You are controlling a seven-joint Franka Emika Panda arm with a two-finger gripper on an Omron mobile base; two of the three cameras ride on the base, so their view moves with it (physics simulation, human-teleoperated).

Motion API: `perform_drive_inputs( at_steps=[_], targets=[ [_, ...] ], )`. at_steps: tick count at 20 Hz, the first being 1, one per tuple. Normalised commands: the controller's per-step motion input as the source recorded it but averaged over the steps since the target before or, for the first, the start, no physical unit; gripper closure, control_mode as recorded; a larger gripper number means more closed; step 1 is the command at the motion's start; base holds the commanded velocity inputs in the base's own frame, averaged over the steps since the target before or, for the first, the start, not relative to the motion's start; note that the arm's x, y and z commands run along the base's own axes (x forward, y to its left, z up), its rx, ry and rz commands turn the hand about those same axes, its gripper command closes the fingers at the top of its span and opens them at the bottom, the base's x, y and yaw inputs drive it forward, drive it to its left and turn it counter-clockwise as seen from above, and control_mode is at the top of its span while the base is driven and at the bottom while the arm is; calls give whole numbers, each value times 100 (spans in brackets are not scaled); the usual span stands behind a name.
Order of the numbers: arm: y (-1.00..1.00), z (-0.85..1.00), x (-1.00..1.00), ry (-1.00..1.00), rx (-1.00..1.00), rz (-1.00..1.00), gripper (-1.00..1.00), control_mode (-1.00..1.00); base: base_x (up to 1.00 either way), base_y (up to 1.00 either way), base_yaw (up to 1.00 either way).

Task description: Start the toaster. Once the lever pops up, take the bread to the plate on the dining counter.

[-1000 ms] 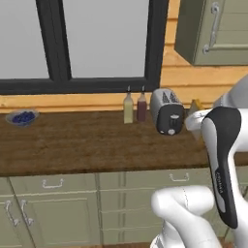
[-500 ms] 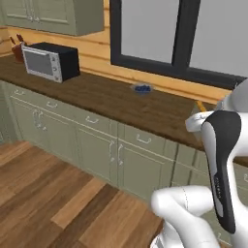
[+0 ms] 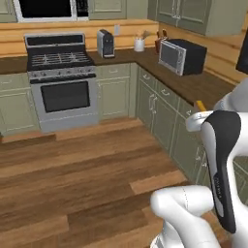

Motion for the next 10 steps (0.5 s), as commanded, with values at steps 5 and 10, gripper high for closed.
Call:
perform_drive_inputs(
  at_steps=[5, 10],
  targets=[
    [0, 0, 0, 0, 0, 0, 100, 100, -34, 0, 100],
    [0, 0, 0, 0, 0, 0, 100, 100, -34, 0, 100]
  ],
)
